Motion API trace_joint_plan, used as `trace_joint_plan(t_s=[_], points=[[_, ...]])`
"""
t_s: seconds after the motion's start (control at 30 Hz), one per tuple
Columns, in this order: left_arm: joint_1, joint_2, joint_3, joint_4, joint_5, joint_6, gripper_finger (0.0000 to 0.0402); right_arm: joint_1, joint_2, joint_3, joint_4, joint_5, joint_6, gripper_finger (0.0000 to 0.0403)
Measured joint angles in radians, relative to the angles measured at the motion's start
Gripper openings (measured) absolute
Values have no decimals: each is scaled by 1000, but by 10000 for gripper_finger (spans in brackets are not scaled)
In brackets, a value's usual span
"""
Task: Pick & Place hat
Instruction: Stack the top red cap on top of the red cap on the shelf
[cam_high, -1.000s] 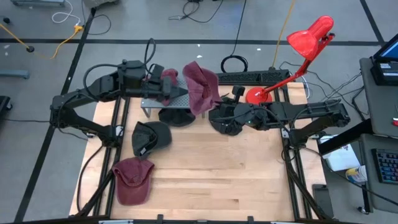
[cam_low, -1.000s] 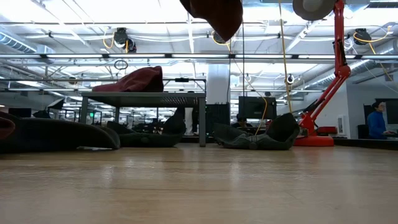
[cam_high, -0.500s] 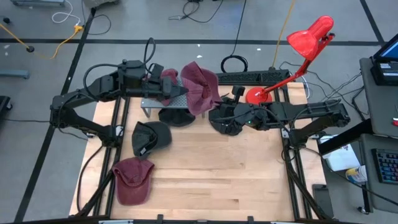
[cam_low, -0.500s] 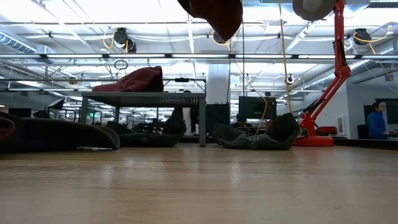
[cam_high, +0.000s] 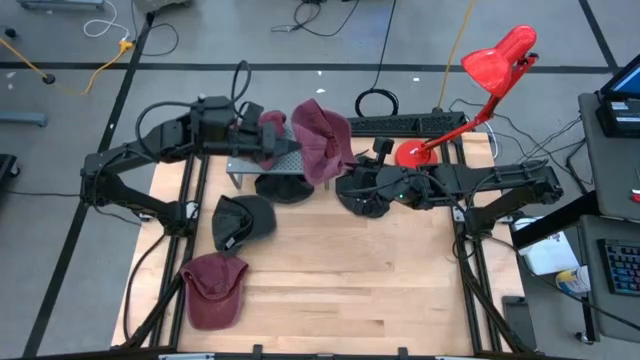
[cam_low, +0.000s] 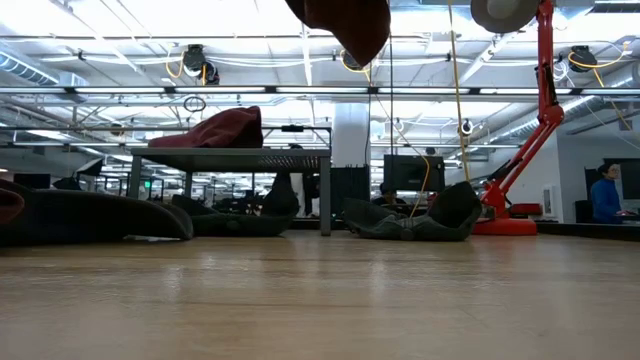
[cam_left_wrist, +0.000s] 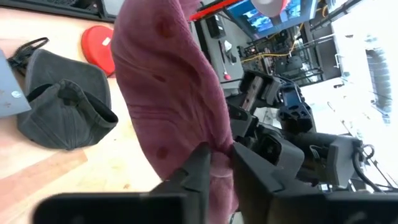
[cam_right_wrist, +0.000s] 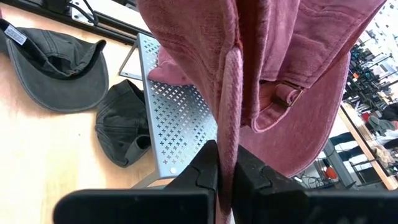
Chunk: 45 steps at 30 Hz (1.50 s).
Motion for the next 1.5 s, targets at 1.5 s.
trace_joint_plan(t_s=[1.5], points=[[102,-5,-1,-369,470,-136,0,78,-34,-1,-239,-47,61,169]])
